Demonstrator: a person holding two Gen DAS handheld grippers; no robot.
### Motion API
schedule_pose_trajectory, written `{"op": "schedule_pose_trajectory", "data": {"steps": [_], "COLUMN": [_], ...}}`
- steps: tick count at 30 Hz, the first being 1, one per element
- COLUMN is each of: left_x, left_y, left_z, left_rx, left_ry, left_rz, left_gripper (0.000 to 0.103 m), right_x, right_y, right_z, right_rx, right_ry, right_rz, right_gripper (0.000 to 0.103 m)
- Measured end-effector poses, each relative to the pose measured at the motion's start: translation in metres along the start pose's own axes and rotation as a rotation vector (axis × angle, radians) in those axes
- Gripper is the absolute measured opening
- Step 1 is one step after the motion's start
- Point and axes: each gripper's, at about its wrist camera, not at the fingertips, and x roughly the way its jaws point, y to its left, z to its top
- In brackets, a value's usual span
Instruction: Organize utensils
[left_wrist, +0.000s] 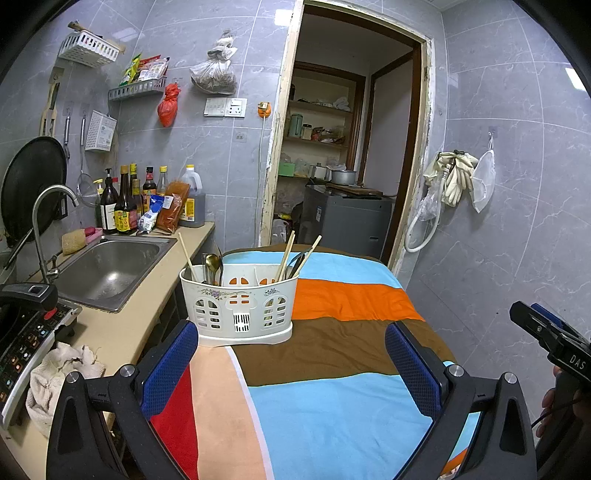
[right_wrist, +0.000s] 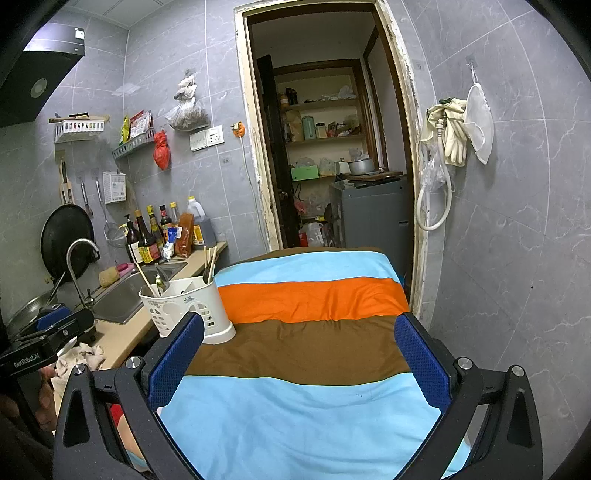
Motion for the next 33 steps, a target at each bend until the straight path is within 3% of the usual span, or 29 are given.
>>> {"op": "schedule_pose_trajectory", "data": {"steps": [33], "left_x": [-0.0013], "left_y": [0.003], "left_z": [0.0003], "left_rx": [0.004], "left_ry": [0.002], "left_rz": [-0.001], "left_gripper": [0.102], "right_x": [-0.0005], "right_y": [0.0031], "right_z": [-0.0002], "right_rx": [0.002], "right_ry": [0.003], "right_rz": [0.001], "right_gripper": [0.101]}}
